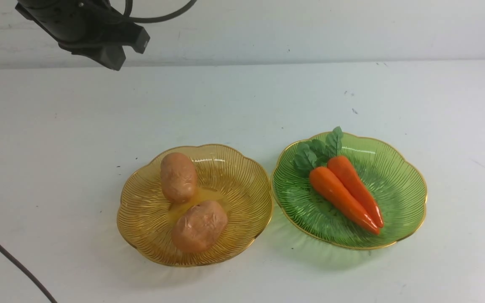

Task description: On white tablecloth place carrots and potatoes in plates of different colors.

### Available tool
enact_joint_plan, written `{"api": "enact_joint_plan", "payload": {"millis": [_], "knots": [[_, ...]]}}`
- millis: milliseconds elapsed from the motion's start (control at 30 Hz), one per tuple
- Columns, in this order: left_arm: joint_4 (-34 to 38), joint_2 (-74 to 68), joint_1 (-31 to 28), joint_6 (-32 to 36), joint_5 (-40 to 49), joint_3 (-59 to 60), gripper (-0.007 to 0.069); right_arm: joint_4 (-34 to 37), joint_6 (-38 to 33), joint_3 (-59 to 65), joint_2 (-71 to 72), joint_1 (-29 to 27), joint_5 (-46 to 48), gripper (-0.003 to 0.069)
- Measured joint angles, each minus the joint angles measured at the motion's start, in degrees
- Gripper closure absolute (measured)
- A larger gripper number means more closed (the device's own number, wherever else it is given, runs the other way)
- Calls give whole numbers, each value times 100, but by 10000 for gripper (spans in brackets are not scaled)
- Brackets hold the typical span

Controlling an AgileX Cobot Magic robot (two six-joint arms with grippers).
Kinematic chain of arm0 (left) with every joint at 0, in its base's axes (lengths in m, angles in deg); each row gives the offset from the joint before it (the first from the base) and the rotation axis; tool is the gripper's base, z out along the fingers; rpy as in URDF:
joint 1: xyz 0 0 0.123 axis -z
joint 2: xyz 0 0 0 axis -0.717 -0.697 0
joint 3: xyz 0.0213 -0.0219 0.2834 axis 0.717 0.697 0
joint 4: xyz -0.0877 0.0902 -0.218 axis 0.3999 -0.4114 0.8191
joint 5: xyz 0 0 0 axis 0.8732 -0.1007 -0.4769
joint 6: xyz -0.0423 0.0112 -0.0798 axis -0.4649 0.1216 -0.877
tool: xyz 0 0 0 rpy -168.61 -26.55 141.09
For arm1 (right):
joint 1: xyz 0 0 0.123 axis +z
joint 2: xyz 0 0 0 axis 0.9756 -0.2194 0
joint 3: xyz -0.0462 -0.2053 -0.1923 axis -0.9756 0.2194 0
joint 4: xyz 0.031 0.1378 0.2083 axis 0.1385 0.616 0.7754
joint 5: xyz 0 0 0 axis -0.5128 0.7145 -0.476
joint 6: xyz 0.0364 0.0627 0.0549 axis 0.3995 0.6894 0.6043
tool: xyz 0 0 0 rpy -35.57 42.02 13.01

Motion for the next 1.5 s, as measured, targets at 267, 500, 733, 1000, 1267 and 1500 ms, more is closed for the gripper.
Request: {"api": "enact_joint_plan", "payload": {"millis": [267, 500, 733, 1000, 1267, 1500], "knots": [[23, 1547, 0, -117, -10, 1514, 628, 0, -5, 0, 0, 0, 6, 674], [767, 3476, 0, -257, -1830, 3891, 628, 0, -10, 0, 0, 0, 8, 674], [1841, 4611, 0, -257, -4268, 5672, 628, 0, -16, 0, 0, 0, 13, 674], [2516, 5100, 0, -263, -4861, 6512, 628, 0, -16, 0, 0, 0, 13, 674], [2537, 5121, 0, -206, -4822, 6933, 628, 0, -16, 0, 0, 0, 13, 674], [1609, 5321, 0, 3, -4765, 7016, 628, 0, -16, 0, 0, 0, 13, 674]]}}
